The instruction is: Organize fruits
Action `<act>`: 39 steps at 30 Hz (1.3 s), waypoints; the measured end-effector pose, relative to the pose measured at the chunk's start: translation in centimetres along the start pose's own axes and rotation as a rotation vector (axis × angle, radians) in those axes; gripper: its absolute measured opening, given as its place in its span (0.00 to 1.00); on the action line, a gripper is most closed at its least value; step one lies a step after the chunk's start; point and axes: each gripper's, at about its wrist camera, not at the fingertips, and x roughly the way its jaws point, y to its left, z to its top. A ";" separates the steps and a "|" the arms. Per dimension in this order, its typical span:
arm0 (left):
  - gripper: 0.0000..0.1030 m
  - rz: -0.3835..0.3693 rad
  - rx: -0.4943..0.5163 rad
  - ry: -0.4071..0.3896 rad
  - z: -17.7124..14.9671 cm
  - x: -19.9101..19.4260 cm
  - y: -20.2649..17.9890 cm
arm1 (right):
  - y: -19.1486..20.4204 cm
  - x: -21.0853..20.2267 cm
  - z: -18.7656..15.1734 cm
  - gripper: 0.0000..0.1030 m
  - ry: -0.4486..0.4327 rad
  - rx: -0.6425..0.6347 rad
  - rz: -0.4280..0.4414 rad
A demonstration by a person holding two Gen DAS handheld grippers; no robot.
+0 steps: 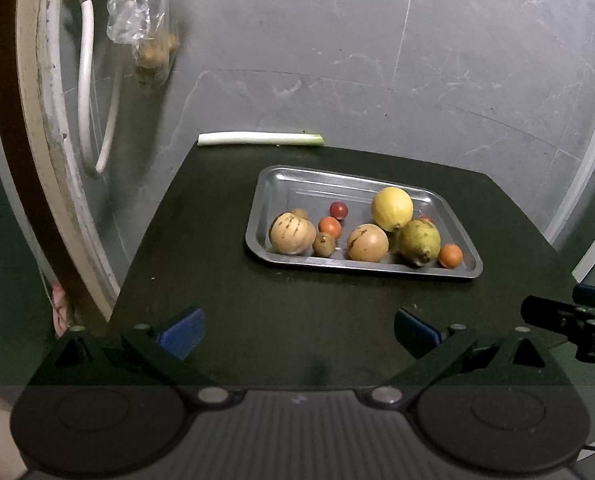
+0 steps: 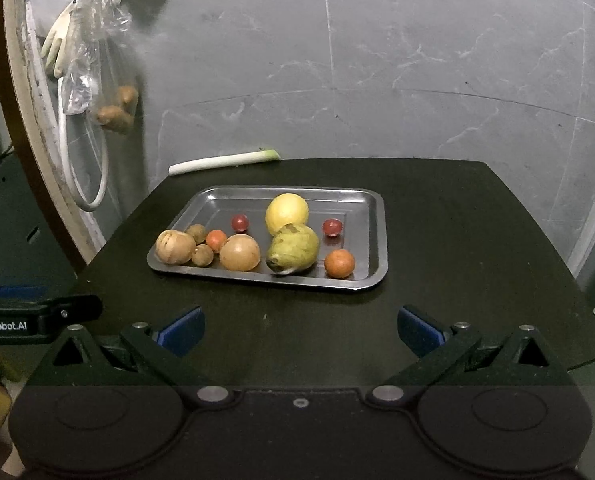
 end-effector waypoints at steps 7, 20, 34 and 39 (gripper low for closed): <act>0.99 0.003 0.005 -0.007 0.0 -0.3 0.6 | 0.6 0.0 0.0 0.99 0.007 0.001 0.005; 0.99 0.006 0.000 -0.007 -0.2 -0.5 0.7 | 0.9 0.1 0.1 0.99 0.014 -0.006 0.014; 0.99 0.009 -0.004 -0.005 -0.3 -0.7 0.8 | 0.9 0.0 0.0 0.99 0.021 -0.009 0.028; 0.99 0.007 -0.005 -0.004 -0.4 -0.8 0.8 | 0.8 0.0 0.0 0.99 0.023 -0.008 0.029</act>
